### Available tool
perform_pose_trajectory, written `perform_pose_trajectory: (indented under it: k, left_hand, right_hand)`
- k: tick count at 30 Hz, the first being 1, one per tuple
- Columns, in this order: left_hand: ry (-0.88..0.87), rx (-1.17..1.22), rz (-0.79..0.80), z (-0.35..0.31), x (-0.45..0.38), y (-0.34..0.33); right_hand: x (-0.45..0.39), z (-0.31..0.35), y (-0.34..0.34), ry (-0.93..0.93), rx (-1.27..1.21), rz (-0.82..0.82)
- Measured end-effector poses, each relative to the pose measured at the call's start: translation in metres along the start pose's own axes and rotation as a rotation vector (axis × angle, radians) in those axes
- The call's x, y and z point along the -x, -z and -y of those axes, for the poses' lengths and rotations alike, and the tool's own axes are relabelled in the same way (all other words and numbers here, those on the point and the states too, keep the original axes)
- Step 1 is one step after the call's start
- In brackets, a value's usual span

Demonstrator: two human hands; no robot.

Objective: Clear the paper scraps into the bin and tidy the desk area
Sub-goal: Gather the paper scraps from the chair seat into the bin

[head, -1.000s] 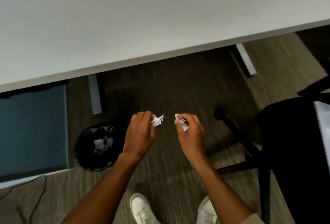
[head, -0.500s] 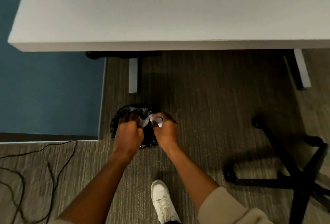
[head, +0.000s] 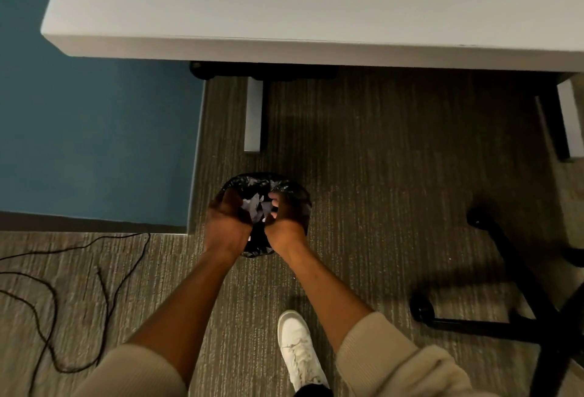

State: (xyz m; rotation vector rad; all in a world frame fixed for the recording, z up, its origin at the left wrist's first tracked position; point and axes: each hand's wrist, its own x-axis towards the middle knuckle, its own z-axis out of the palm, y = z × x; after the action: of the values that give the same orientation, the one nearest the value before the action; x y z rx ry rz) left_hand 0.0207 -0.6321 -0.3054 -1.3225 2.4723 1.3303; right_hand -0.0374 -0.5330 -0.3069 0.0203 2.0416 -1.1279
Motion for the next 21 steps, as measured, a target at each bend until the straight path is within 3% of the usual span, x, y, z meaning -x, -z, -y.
perform_pose_trajectory:
  k: [4,8,13,21]
  left_hand:
    - [-0.106,-0.101,0.004,-0.003,0.002,-0.010]
    - [-0.043,-0.255,0.051,-0.001,-0.006,-0.018]
    - [-0.094,-0.289,-0.068,-0.012,-0.012,-0.017]
    - [-0.161,-0.336,0.114,-0.061,0.044,-0.052]
  right_hand:
    - [0.008,-0.009,0.030,0.052,-0.021,-0.138]
    - [0.018,-0.033,0.074,0.011,-0.183,-0.184]
    - [0.035,-0.067,0.141,-0.013,-0.344,-0.309]
    - [0.086,-0.111,0.231,0.013,-0.437,-0.496]
